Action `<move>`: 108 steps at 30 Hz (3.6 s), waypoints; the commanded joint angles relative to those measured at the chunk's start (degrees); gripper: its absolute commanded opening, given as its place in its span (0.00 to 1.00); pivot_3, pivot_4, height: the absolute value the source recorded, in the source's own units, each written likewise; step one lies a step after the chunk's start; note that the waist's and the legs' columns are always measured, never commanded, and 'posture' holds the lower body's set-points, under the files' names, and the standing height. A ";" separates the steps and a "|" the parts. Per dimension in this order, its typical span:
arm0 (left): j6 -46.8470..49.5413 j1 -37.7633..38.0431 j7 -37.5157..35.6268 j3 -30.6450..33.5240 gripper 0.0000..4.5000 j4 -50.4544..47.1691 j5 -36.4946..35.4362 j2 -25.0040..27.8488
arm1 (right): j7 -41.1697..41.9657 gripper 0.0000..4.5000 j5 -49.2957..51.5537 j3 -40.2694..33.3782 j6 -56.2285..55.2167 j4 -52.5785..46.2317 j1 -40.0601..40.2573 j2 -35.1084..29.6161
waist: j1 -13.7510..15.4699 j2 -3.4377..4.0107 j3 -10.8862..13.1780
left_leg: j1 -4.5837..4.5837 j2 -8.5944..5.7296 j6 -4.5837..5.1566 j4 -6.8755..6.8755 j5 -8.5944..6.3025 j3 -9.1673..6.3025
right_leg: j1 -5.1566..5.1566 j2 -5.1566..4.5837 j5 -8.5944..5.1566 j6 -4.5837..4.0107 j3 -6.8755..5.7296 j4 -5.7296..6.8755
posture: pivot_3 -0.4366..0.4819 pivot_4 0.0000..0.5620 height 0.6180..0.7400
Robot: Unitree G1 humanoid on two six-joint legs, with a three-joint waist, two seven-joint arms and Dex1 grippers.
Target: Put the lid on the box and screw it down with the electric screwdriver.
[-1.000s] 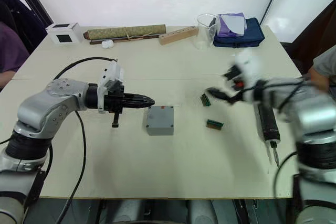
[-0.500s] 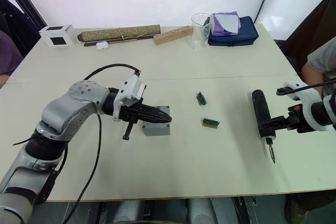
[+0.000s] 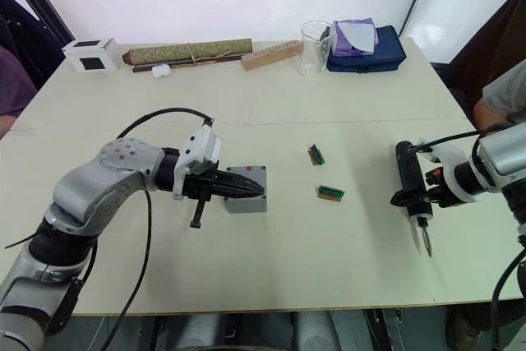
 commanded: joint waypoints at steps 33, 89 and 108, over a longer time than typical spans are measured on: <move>-2.51 -3.84 -1.57 4.07 0.00 15.00 2.52 6.59 | -33.08 0.46 21.92 -49.83 -29.54 -46.51 8.22 48.72 | 0.46 0.15 0.11 | -0.64 0.06 -0.27 -0.02 0.15 -0.23 | -0.68 0.05 -0.01 -0.10 -0.12 0.31 | 0.48 0.27 1.00; -8.66 -0.56 0.36 -3.75 0.00 20.12 13.71 -2.37 | -33.91 0.46 -5.62 -18.95 -62.12 -40.86 30.02 52.09 | 0.14 0.06 0.03 | -0.10 -0.08 -0.27 0.02 0.16 -0.18 | -0.12 -0.02 0.03 -0.02 -0.07 0.26 | 0.48 0.27 1.00; -8.28 0.69 0.29 -4.19 0.00 19.33 14.70 -2.18 | -34.56 0.46 -7.54 -16.49 -56.34 -37.62 33.04 49.53 | 0.34 -0.21 -0.59 | 1.10 -0.05 -0.15 -0.20 0.07 -0.26 | 1.18 -0.03 -0.13 -0.14 -0.14 -0.05 | 0.48 0.27 1.00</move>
